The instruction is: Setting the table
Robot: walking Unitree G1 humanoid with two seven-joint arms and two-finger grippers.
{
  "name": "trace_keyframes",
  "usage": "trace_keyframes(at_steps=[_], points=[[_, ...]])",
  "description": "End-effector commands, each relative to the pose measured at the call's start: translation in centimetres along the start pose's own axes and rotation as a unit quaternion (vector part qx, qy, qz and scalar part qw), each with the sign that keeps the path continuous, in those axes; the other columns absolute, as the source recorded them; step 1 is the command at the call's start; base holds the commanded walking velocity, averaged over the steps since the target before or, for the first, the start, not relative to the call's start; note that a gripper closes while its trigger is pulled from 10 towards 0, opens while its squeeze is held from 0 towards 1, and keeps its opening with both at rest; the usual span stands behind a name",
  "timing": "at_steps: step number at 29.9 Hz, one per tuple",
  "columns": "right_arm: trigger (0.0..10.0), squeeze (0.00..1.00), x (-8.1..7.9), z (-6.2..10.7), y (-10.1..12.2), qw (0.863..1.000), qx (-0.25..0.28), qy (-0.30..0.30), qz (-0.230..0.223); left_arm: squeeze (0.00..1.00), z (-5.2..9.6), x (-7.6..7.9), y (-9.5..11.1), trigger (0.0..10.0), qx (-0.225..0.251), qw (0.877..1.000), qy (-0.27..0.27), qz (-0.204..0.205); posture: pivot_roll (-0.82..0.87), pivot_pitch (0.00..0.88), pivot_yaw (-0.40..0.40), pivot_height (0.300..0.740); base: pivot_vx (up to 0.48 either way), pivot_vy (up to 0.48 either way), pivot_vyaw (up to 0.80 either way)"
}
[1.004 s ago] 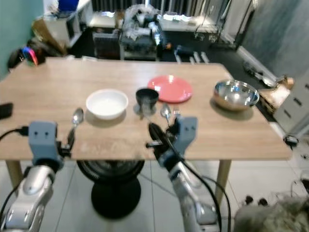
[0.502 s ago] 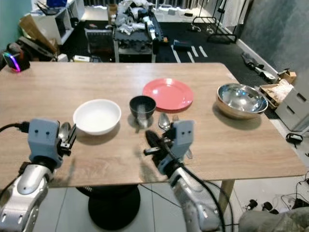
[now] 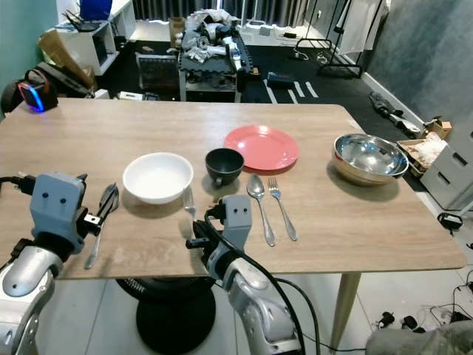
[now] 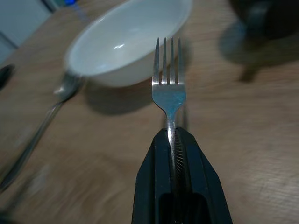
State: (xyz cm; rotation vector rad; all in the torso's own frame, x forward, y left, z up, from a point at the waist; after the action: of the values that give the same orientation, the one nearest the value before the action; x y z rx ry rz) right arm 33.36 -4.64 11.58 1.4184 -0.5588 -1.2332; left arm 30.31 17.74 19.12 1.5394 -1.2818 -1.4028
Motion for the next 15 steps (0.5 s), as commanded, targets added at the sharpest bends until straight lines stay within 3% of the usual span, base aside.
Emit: trace_keyframes(at_steps=[1,2,5,6,9,12,15], points=[[10.0,0.0,0.7,-0.6,-0.1,0.999,0.002,-0.036,-0.001,0.0,0.5,0.2,-0.2,10.0,-0.01,1.0,-0.011,0.0,0.03,0.004,0.02,0.74,0.0,0.0,0.0],[10.0,0.0,0.7,-0.6,-0.1,0.999,0.002,-0.036,-0.001,0.0,0.5,0.2,-0.2,10.0,-0.01,1.0,-0.011,0.0,0.03,0.004,0.02,0.74,0.0,0.0,0.0],[10.0,0.0,2.3,-0.7,0.9,0.996,0.022,-0.089,0.004,0.0,2.2,1.3,0.0,10.0,-0.029,0.994,-0.101,0.029,0.04,0.016,0.016,0.74,0.0,0.0,0.0],[10.0,0.0,2.3,-0.7,0.9,0.996,0.022,-0.089,0.004,0.0,2.2,1.3,0.0,10.0,-0.029,0.994,-0.101,0.029,0.04,0.016,0.016,0.74,0.0,0.0,0.0],[10.0,0.0,3.2,-0.4,1.4,0.992,0.032,-0.118,0.0,0.0,5.0,1.6,0.6,10.0,-0.053,0.975,-0.211,0.049,0.05,0.025,0.012,0.74,0.0,0.0,0.0],[10.0,0.0,3.7,0.5,1.9,0.99,0.041,-0.133,-0.005,0.0,6.3,0.9,0.8,10.0,-0.069,0.966,-0.245,0.046,0.06,0.029,0.009,0.74,0.0,0.0,0.0],[10.0,0.0,4.0,1.3,2.1,0.989,0.044,-0.141,-0.006,0.0,6.5,0.4,0.7,10.0,-0.076,0.967,-0.241,0.04,0.05,0.031,0.009,0.74,0.0,0.0,0.0]])
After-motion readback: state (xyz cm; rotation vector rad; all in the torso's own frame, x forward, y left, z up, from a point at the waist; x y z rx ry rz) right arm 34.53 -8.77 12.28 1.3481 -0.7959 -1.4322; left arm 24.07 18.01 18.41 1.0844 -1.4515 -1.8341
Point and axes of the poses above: a point about 5 cm out from each wrist's last joint towards the gripper, its own z axis pointing back from the gripper into the wrist, its own y axis along the axis of the wrist's last joint, x = y × z, the point moved 3 cm from there along -z, pointing out of the wrist towards the gripper, and after that the axes turned 1 degree about -z, right-handed, at the moved point
